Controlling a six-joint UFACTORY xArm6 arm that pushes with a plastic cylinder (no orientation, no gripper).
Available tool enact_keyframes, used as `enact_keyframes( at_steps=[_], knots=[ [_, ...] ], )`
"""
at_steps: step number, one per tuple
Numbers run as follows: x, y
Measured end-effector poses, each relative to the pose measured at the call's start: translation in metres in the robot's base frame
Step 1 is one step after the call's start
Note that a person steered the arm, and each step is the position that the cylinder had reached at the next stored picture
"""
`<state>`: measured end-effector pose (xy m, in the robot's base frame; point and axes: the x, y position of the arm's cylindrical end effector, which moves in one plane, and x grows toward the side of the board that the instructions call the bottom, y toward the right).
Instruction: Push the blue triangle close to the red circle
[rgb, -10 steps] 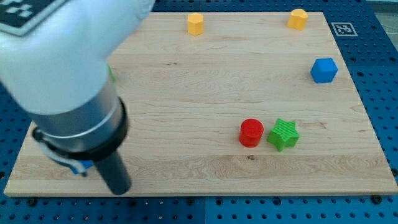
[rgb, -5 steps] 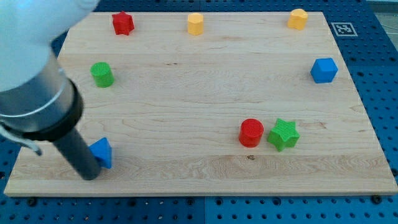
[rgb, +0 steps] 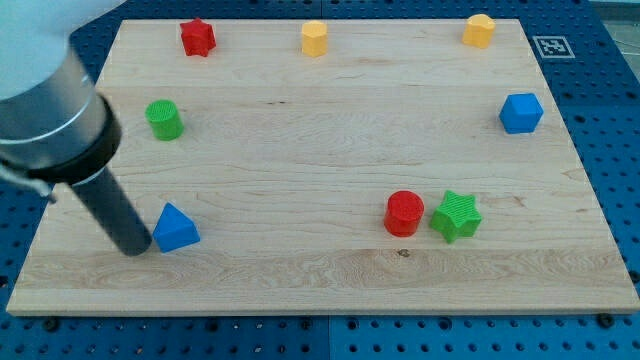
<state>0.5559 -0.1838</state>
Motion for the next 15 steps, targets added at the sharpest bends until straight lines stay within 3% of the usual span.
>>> enact_keyframes(
  at_steps=[4,10,12,15],
  knots=[
    [0.005,0.044],
    [-0.058,0.132],
    [-0.089,0.122],
    [-0.093,0.136]
  ],
)
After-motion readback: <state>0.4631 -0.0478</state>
